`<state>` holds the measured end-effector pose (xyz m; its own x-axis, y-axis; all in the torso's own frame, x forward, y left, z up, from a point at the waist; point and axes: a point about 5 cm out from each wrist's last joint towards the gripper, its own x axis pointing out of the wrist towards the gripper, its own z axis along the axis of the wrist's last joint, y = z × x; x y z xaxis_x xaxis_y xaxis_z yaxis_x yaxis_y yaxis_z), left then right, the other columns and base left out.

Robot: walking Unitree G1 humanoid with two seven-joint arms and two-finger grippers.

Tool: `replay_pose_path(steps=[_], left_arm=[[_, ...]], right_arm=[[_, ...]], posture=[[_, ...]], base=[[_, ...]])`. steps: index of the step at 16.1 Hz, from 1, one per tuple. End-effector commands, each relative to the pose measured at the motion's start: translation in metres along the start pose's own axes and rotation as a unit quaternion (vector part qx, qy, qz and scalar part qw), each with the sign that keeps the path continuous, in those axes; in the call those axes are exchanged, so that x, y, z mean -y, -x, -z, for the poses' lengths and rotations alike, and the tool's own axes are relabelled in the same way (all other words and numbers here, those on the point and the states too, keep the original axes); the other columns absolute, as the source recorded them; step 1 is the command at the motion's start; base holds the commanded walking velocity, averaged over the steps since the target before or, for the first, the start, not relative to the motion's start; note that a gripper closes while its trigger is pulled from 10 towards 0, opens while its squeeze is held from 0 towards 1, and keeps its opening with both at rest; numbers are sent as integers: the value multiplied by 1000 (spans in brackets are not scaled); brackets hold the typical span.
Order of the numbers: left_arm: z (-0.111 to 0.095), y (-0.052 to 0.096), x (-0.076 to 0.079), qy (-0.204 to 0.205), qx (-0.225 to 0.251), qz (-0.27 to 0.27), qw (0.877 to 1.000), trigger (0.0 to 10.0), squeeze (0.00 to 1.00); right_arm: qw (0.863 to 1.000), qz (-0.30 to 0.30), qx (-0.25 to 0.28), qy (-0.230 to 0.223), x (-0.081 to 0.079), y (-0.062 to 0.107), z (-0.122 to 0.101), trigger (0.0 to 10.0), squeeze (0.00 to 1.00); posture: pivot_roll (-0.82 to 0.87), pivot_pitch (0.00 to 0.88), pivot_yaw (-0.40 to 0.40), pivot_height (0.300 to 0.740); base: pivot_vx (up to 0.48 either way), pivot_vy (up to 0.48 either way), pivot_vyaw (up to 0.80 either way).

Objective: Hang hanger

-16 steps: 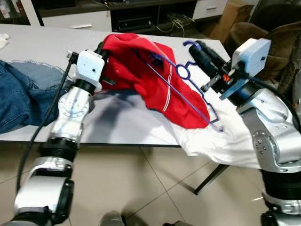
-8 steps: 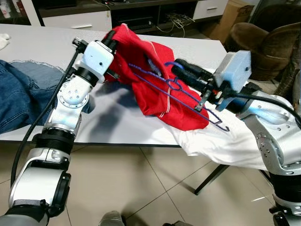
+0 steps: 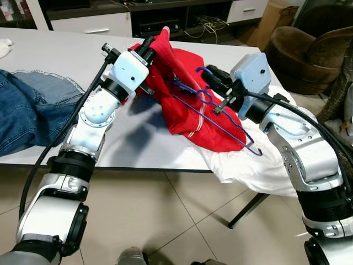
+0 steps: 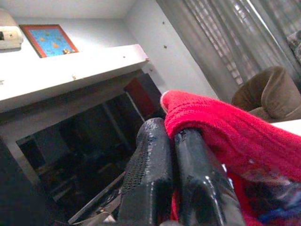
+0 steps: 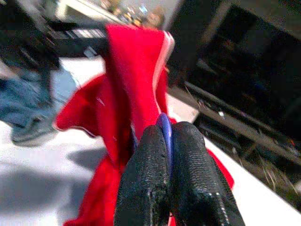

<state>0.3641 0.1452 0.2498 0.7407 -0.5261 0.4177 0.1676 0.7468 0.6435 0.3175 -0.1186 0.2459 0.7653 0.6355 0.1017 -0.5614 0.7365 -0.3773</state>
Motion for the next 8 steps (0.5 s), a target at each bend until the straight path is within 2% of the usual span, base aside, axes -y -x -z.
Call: replay_pose_path(steps=[1,4,8], left_arm=[[-3,1,-4,-8,6,0,1000,0,0],[-3,4,-2,-3,2,0,1000,0,0],[-6,1,7,8,10,13,1000,0,0]], right_arm=[[1000,30,-1,4,13,1,-4,10000,0],[998,59,14,-5,21,-1,-10,10000,0],[996,53,68,-24,10,-16,-28,10000,0]], posture=[[121,4,-53,740],[123,6,-50,740],[121,8,-50,740]], base=[[0,0,0],[0,0,0],[0,0,0]])
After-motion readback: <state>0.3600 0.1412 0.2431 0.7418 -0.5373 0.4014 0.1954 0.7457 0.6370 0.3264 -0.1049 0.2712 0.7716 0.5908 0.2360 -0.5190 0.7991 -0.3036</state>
